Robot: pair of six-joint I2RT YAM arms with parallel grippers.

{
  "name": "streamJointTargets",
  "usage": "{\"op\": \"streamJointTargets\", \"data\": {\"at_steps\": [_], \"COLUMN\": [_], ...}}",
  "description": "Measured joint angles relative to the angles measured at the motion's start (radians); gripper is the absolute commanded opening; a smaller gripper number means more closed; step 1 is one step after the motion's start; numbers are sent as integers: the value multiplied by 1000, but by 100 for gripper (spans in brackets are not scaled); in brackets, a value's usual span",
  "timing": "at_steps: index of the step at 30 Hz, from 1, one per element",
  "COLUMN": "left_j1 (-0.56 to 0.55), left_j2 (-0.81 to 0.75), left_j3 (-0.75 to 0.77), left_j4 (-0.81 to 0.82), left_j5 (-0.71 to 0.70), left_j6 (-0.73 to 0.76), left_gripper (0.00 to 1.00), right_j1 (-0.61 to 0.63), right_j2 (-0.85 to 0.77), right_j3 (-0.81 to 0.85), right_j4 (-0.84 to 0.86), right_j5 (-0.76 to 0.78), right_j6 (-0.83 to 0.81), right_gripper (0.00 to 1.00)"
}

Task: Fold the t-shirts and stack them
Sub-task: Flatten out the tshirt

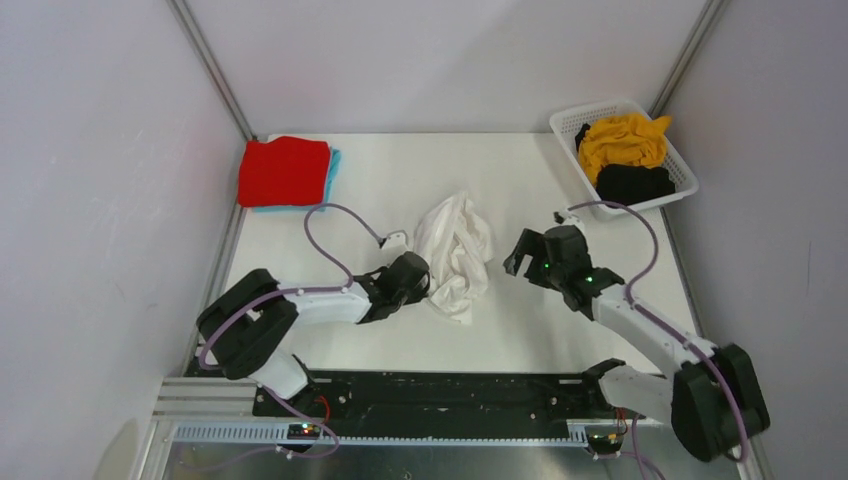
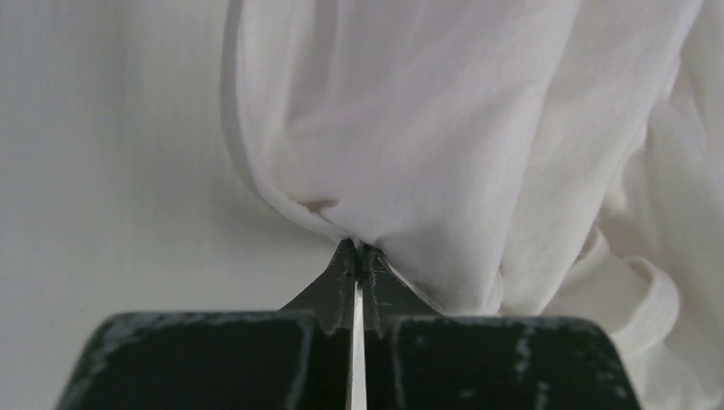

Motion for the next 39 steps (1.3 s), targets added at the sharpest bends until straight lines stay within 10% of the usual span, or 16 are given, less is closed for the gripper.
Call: {"op": "streamJointTargets", "data": {"at_steps": [10,13,14,16,22,30,39], "left_j1": [11,11,11,12,16,20,20], "left_j2": [-25,-28,-28,-29,-147,-694,-1185], "left_j3": [-16,-16,-16,-16,-14,82,293], "left_j4": [-1,-2,-3,-10,-135,-260,-253], "left_j5": [-65,-81,-83,-95,-249,-545,-502], "left_j6": [8,12,15,20,47,221,424], "left_gripper": [0,0,0,0,0,0,0], "right_j1": [24,28,31,38,42,-2,-20], "right_j2": [405,527,558,602,514,-51,-479], "right_j3": [67,126,139,159,178,303,602], "right_j4": [358,423,446,476,407,119,-113], "right_j5": [-132,-163,-174,-195,-157,-18,-145], "right_j6": [-82,-84,-85,-74,-113,-281,-382], "right_gripper": [78,43,15,0,0,0,0]}}
